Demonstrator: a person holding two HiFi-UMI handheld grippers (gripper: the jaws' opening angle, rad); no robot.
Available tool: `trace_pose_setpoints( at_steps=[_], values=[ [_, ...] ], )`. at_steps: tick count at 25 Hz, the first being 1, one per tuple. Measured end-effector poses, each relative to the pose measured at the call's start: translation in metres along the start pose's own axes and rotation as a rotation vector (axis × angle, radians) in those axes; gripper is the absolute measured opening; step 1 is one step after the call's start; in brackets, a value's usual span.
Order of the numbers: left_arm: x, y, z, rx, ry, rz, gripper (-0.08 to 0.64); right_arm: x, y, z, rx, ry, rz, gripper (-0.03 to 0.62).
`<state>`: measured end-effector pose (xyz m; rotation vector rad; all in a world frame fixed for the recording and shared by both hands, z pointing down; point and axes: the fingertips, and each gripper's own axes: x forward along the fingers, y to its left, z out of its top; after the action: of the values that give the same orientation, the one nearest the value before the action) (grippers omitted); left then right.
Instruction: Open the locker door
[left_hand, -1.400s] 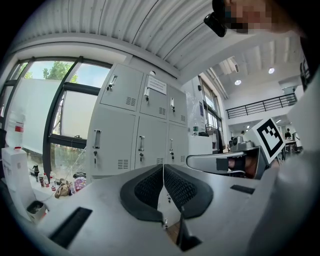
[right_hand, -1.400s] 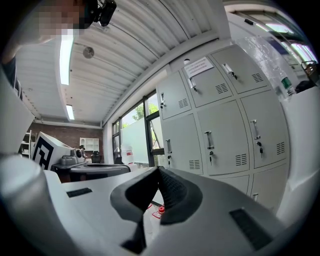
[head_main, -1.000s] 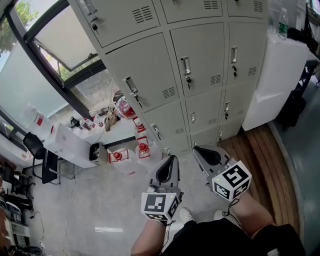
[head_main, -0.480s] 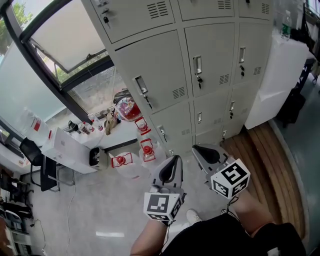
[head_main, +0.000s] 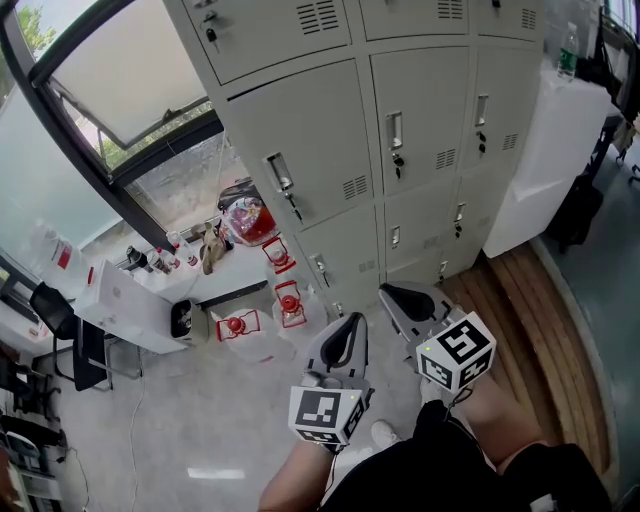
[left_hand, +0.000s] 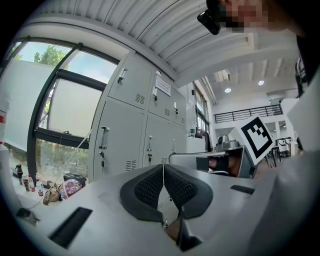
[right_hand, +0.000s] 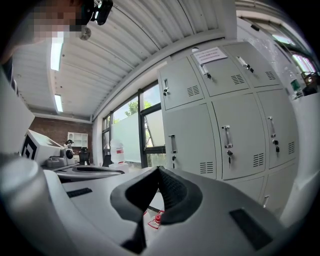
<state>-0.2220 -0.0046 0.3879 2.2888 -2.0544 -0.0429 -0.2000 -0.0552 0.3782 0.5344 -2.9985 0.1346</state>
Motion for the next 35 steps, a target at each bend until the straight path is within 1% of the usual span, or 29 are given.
trace_pose_setpoints(
  at_steps=[8,21,25,28,30,33,35],
  values=[
    [0.037,0.005,0.002,-0.001,0.010,0.006,0.020,0.022,-0.054,0.013,0.012,-0.021,-0.024,0.054],
    [0.141,0.023,0.016,0.020,0.002,0.033,0.020,0.078,-0.166,0.037,0.011,-0.043,-0.021,0.054],
    [0.168,0.025,0.017,0.038,0.001,0.030,0.020,0.095,-0.197,0.043,0.008,-0.045,-0.026,0.054],
    [0.186,0.028,0.020,0.029,-0.004,0.037,0.020,0.107,-0.217,0.047,0.003,-0.047,-0.030,0.054],
    [0.196,0.030,0.021,0.022,-0.006,0.042,0.020,0.114,-0.231,0.049,-0.002,-0.046,-0.038,0.054],
    [0.209,0.035,0.018,0.037,0.001,0.045,0.020,0.125,-0.251,0.052,-0.009,-0.044,-0.059,0.054],
    [0.216,0.039,0.015,0.024,0.008,0.057,0.020,0.132,-0.262,0.053,-0.013,-0.041,-0.076,0.054]
  ],
)
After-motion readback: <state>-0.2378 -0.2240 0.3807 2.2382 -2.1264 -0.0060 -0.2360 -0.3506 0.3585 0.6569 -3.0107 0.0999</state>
